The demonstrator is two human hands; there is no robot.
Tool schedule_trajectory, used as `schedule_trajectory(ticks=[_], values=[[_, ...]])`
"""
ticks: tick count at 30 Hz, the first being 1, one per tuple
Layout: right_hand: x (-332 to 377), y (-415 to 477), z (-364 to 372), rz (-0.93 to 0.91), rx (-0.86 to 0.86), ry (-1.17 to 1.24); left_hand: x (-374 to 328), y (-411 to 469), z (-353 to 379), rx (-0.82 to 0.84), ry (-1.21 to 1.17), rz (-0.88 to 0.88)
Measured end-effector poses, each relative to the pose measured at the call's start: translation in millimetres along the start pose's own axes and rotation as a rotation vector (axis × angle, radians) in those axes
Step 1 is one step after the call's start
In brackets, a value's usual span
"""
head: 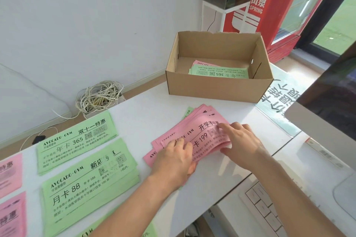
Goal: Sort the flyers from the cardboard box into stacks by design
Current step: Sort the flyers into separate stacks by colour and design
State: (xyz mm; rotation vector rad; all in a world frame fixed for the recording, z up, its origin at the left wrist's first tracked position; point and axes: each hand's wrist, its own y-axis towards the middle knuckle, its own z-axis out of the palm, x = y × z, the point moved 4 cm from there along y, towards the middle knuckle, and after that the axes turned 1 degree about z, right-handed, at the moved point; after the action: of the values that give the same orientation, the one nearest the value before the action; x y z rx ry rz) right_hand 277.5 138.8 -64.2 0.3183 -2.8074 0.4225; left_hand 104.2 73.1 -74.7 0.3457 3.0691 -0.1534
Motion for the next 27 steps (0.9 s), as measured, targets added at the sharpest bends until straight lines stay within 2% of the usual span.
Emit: schedule_trajectory(ticks=[7,11,17,20,24,27], values=[[-5,-12,0,-0.034,-0.094,0.104,17,-9,-11,-0.022,-0.133,0.07],[-13,-16,-5,-0.023,-0.14,0.221,30,-11,-8,-0.031,-0.218,0.018],[-22,-22,-7,0.028,-0.313,0.494,29,-20,-8,-0.08,-0.288,-0.014],[-18,-18,-1,0.107,-0.207,0.643,33,-21,-13,-0.116,-0.416,-0.1],[-10,-8,5,0.114,-0.029,0.407,47,-27,-15,-0.202,-0.602,-0.348],[-2,-6,5,0.063,-0.046,0.242,47,-30,-13,-0.212,-0.613,-0.361]])
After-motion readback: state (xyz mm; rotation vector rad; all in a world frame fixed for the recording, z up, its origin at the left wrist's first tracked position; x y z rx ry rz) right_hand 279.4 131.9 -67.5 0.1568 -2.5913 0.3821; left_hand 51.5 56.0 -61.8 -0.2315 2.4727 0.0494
